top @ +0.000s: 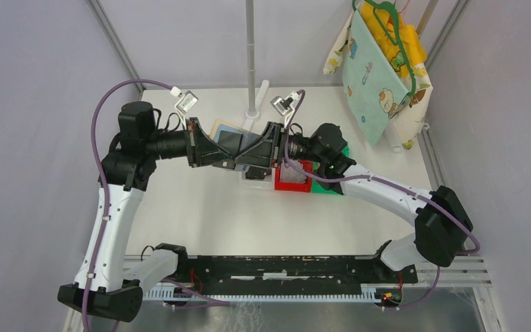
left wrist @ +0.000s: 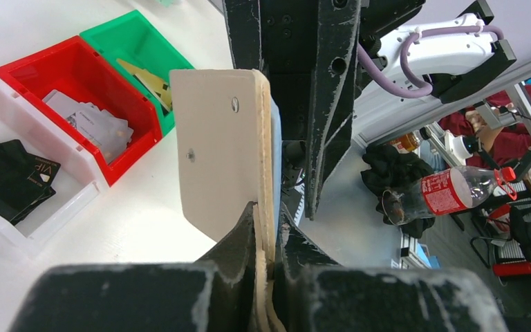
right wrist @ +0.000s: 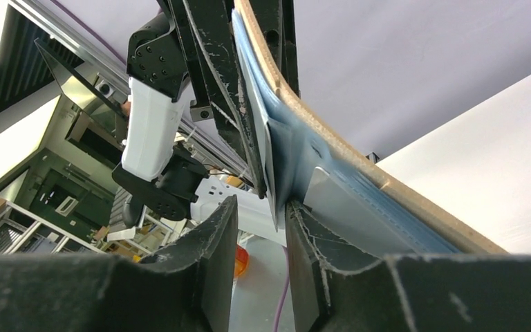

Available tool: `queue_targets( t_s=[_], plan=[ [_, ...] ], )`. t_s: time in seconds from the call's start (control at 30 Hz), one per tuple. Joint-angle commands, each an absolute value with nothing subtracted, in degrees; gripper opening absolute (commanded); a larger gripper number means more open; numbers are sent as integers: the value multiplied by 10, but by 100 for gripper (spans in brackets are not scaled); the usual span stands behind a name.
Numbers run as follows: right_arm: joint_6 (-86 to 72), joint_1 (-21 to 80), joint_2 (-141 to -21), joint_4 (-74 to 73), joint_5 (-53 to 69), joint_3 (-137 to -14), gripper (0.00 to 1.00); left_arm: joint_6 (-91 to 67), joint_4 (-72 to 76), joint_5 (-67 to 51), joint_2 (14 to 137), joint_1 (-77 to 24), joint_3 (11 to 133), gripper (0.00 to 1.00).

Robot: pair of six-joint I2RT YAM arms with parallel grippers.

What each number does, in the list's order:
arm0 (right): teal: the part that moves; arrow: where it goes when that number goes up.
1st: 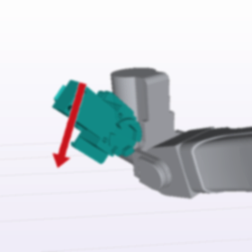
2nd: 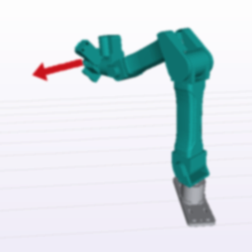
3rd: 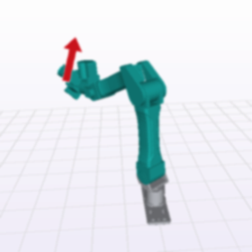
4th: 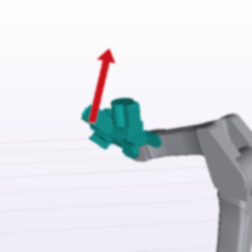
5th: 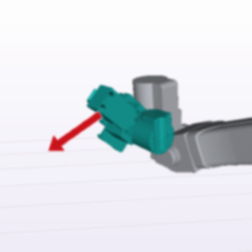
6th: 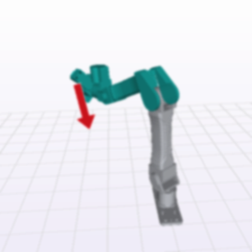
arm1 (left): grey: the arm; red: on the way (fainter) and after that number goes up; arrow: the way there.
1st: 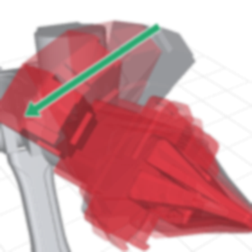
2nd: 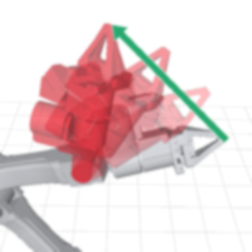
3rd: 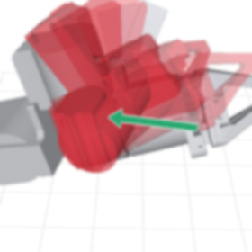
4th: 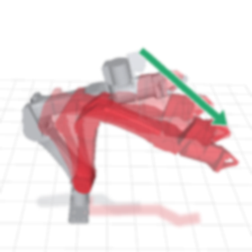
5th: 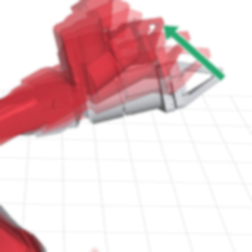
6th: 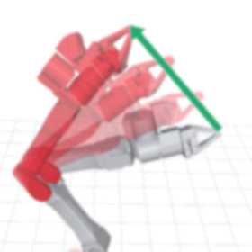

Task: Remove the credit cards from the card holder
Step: Remove the credit card from the card holder.

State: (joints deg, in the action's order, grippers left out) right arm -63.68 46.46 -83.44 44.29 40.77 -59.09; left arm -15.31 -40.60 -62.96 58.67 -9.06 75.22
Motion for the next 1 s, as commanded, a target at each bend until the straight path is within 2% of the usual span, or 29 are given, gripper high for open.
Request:
queue_targets(
  t_s=[0.0,0.13,0.23,0.33,0.8,0.97],
  plan=[
    [-659,472,-848,509,411,-631,33,-152,-399,-663,583,-93,758,13],
    [-670,472,-857,512,394,-631,20,-148,-400,-710,579,-94,760,24],
    [-682,472,-860,527,383,-621,7,-136,-411,-752,577,-93,762,25],
    [-692,472,-860,545,388,-618,0,-128,-425,-776,582,-93,767,25],
    [-687,471,-815,595,404,-555,0,-119,-461,-812,606,-94,806,24],
    [-671,471,-794,585,407,-535,0,-121,-462,-806,608,-93,817,19]
  ],
)
